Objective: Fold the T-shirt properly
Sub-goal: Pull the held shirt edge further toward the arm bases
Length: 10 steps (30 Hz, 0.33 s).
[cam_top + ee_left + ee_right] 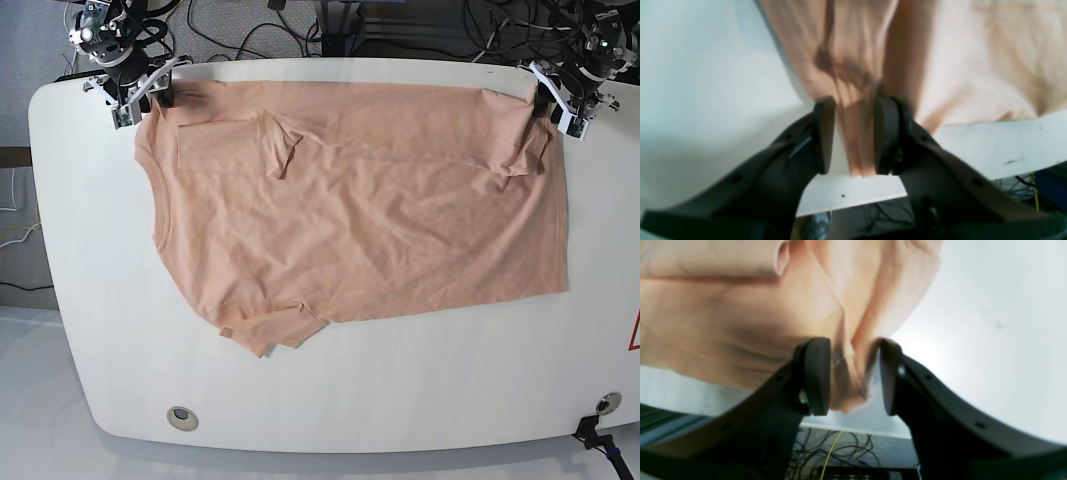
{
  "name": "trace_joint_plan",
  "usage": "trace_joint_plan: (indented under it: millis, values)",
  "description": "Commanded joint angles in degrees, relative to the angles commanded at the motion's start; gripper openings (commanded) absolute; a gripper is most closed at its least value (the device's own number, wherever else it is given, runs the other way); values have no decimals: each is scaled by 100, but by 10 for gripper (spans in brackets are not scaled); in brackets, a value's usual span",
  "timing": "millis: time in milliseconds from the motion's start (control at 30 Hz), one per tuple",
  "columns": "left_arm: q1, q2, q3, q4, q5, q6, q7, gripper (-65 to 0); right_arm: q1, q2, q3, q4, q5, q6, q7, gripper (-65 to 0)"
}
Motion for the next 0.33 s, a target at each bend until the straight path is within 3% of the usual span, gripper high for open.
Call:
trace_joint_plan:
  millis: [133, 333]
  values:
    - [-220, 0, 9, 290, 9, 0, 26, -460, 18, 0, 0, 387, -18, 79, -18, -405]
    - [-651, -18, 9, 448, 9, 0, 26, -460, 571, -9, -18, 615, -9, 88, -853, -407]
